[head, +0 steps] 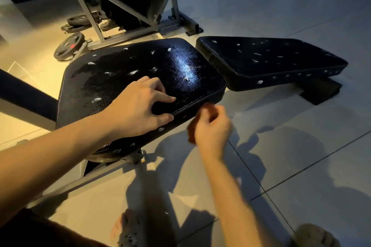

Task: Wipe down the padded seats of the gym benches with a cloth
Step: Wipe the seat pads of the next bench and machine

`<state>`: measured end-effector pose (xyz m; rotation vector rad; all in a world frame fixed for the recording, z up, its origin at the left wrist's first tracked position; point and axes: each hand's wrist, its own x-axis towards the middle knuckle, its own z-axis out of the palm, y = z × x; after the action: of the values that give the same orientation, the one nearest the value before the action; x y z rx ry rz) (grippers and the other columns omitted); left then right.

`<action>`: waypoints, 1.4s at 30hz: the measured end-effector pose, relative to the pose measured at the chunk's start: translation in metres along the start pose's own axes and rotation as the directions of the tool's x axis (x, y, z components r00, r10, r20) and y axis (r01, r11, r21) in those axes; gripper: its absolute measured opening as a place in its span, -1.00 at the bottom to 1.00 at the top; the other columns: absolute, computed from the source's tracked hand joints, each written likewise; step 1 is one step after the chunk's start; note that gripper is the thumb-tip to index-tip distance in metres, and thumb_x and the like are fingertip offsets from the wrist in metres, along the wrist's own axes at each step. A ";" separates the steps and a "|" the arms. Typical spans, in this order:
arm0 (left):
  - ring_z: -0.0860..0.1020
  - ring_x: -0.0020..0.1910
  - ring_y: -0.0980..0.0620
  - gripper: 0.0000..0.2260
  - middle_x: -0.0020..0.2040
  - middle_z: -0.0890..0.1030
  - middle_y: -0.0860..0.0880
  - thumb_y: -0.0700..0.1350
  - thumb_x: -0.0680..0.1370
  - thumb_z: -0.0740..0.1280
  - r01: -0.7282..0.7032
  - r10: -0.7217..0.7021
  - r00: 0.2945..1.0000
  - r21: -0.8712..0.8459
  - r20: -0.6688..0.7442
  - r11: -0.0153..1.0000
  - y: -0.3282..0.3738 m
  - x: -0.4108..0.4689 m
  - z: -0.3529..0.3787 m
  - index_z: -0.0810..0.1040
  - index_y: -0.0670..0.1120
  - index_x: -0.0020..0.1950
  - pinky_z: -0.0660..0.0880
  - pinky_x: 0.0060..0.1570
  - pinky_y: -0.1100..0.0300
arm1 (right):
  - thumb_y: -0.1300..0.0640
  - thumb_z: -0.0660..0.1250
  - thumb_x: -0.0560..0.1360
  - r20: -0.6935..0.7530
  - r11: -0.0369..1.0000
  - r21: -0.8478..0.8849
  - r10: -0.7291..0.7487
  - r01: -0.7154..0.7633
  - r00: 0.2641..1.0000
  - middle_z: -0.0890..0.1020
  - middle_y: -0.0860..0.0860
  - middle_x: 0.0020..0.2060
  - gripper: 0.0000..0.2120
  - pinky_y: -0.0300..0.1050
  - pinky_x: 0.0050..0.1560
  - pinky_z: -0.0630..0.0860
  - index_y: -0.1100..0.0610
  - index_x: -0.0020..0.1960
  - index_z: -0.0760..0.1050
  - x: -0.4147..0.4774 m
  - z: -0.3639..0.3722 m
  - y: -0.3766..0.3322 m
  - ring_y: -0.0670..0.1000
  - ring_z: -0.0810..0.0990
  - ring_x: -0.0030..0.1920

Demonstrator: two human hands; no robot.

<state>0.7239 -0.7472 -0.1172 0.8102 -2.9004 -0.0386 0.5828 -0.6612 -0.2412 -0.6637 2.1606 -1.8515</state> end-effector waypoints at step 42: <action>0.43 0.13 0.01 -0.43 0.16 0.51 0.04 0.28 0.42 0.27 0.034 -0.035 0.999 0.023 0.019 0.999 0.008 -0.002 -0.002 0.62 0.04 0.34 0.44 0.16 0.03 | 0.15 0.34 0.58 0.099 0.975 -0.125 -0.171 0.183 0.980 0.62 -0.02 -0.21 -0.93 -0.10 -0.19 0.39 0.12 -0.07 0.55 -0.006 -0.004 -0.009 -0.01 0.52 -0.19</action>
<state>0.7216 -0.7393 -0.1148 0.8685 -2.9101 -0.0177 0.5880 -0.6561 -0.2324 -0.9764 2.2473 -1.7334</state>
